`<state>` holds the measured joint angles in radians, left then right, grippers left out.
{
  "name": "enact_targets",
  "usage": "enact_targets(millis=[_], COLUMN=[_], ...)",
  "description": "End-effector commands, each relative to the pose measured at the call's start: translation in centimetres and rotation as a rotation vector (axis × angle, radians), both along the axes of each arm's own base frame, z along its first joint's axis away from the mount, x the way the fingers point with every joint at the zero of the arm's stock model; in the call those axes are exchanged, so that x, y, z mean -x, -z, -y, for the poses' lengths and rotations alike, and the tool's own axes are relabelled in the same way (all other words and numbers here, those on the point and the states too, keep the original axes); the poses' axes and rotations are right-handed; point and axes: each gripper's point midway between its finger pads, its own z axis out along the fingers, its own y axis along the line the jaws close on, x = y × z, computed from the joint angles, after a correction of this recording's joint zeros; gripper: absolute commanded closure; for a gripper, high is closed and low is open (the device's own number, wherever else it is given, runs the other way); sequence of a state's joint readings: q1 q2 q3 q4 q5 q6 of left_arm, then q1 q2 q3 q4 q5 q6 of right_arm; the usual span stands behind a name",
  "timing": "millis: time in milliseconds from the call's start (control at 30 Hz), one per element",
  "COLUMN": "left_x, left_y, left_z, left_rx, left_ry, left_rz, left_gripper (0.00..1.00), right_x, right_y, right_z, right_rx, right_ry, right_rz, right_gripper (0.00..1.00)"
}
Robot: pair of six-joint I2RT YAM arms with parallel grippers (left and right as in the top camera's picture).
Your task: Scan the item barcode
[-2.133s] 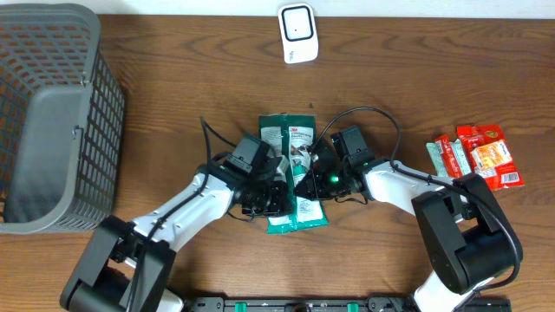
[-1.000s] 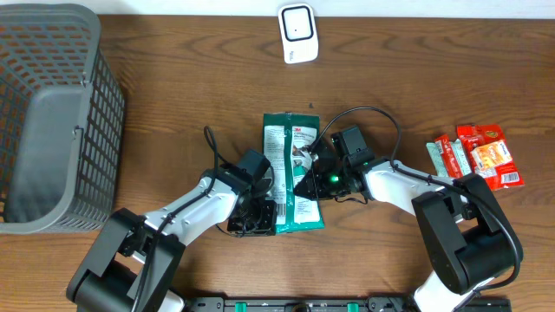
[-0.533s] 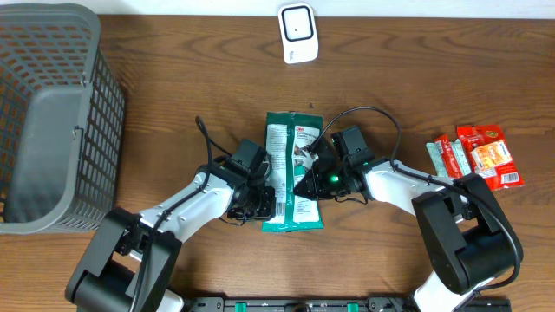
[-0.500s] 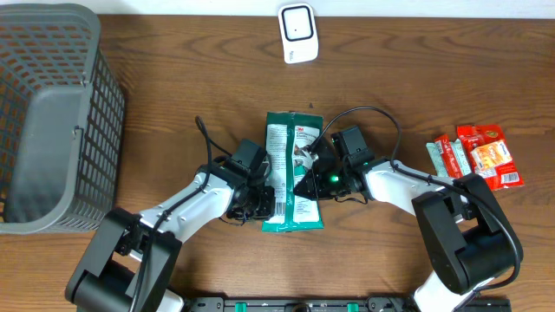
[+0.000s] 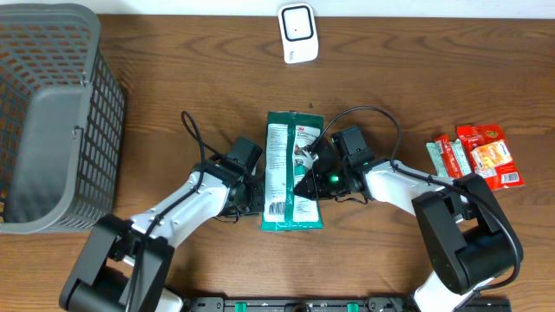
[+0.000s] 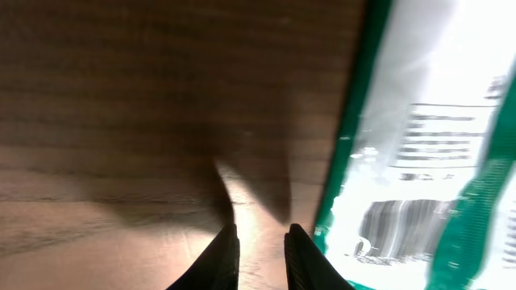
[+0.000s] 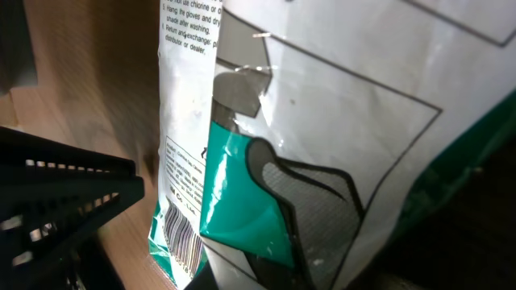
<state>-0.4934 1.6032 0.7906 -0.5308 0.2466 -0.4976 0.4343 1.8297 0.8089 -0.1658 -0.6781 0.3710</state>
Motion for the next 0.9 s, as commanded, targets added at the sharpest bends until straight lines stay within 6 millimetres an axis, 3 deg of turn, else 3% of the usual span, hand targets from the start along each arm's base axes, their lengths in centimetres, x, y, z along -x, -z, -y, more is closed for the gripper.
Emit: enact_targets(millis=[0,67,233,467,733,867], left_x=[-0.6,-1.0,-2.0,-1.7,-1.7,-1.3], left_y=[-2.4,-2.9,-3.2,-1.3,-2.8,-2.9], left_z=[2.7,3.8,4.3,2.8,5.8,6.0], left_rx=[0.169,0.228,0.251,0.181,0.356,0.365], left_ry=[0.017,0.030,0.034,-0.005,0.023,0.013], left_rz=[0.032,0.047,0.094,0.113,0.101,0.079], left_gripper=[0.78,0.78,0.78,0.78,0.79,0.79], right_x=[0.2,0.2,0.2,0.2,0.2,0.1], right_y=[1.8,1.8,1.8,1.8,1.8,1.8], right_z=[1.2,1.2,1.2,1.2,1.2,1.2], right_rx=[0.082,0.081,0.081,0.081,0.082,0.081], right_ry=[0.020,0.021,0.021,0.021,0.021,0.021], right_rz=[-0.004,-0.003,-0.003,-0.002,-0.002,-0.002], right_gripper=[0.91,0.91,0.91,0.91,0.91,0.91])
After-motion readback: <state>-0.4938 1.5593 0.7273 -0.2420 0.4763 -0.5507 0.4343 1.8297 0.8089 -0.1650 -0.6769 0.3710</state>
